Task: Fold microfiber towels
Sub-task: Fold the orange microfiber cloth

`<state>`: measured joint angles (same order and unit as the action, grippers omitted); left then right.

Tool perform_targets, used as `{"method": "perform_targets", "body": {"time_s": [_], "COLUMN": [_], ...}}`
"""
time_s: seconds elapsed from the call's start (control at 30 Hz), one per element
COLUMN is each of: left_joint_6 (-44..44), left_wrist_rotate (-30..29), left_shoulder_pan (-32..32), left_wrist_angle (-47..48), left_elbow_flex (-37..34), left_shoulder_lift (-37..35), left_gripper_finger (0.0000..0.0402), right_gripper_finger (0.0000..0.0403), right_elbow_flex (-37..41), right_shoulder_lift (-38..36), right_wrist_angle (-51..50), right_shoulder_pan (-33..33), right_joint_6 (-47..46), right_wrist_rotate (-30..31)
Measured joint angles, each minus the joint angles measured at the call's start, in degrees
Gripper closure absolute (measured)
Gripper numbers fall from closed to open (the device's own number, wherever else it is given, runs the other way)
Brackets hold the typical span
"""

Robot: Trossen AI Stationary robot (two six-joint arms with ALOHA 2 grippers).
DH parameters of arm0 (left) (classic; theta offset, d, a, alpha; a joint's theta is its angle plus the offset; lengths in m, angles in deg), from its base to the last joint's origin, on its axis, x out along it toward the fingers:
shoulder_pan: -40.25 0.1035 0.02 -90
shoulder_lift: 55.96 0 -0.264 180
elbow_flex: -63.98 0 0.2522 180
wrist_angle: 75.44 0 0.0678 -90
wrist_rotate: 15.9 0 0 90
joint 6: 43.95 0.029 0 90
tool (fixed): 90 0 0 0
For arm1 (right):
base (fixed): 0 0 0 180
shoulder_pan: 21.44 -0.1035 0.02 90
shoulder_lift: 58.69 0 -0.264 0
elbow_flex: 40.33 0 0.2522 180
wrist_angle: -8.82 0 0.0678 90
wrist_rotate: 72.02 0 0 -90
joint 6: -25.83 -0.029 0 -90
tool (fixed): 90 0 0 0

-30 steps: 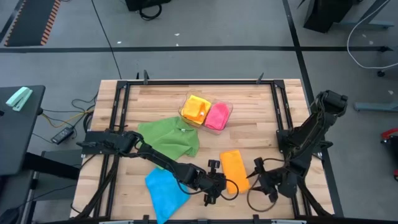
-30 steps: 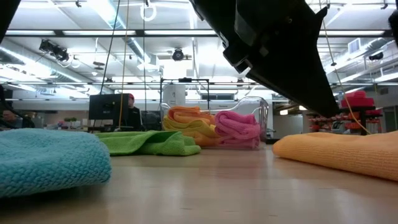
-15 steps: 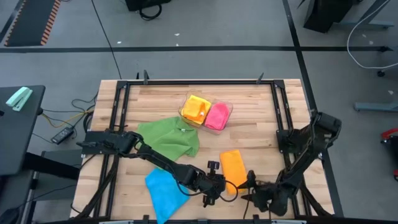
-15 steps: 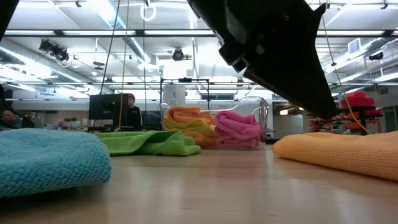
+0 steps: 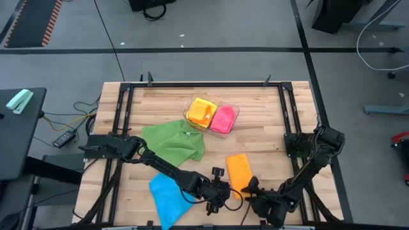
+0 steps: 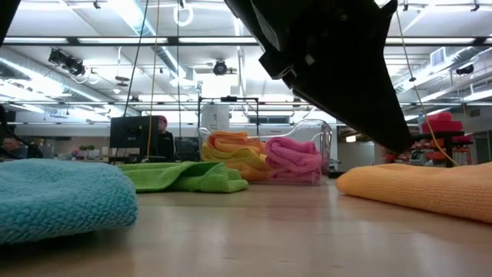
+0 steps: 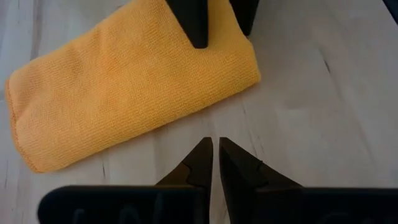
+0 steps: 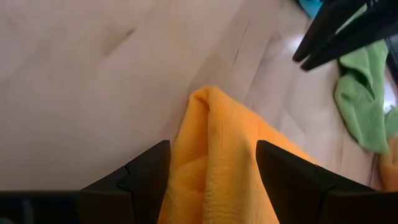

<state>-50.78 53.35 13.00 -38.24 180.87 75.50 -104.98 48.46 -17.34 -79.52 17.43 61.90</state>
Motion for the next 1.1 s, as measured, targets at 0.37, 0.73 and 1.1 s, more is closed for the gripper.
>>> {"method": "perform_targets", "body": {"time_s": [0.37, 0.73, 1.1], "left_joint_6": [-0.02, -0.07, -0.07], "left_wrist_rotate": [0.0, 0.0, 0.0], "left_shoulder_pan": [0.0, 0.0, 0.0], "left_wrist_angle": [0.07, 0.06, 0.11], "left_elbow_flex": [0.0, 0.0, 0.0], "left_shoulder_lift": [-0.01, 0.0, -0.01], "left_gripper_finger": [0.0372, 0.0374, 0.0372], "right_gripper_finger": [0.0156, 0.0302, 0.0393], "right_elbow_flex": [-0.22, -0.17, 0.43], "right_shoulder_lift": [2.18, 2.95, -4.5], "right_wrist_angle": [-3.35, -2.88, -4.93], "right_shoulder_pan": [0.39, 1.62, 2.06], "right_joint_6": [-3.64, -3.38, -1.71], "right_wrist_rotate": [0.42, -2.46, -11.41]}}
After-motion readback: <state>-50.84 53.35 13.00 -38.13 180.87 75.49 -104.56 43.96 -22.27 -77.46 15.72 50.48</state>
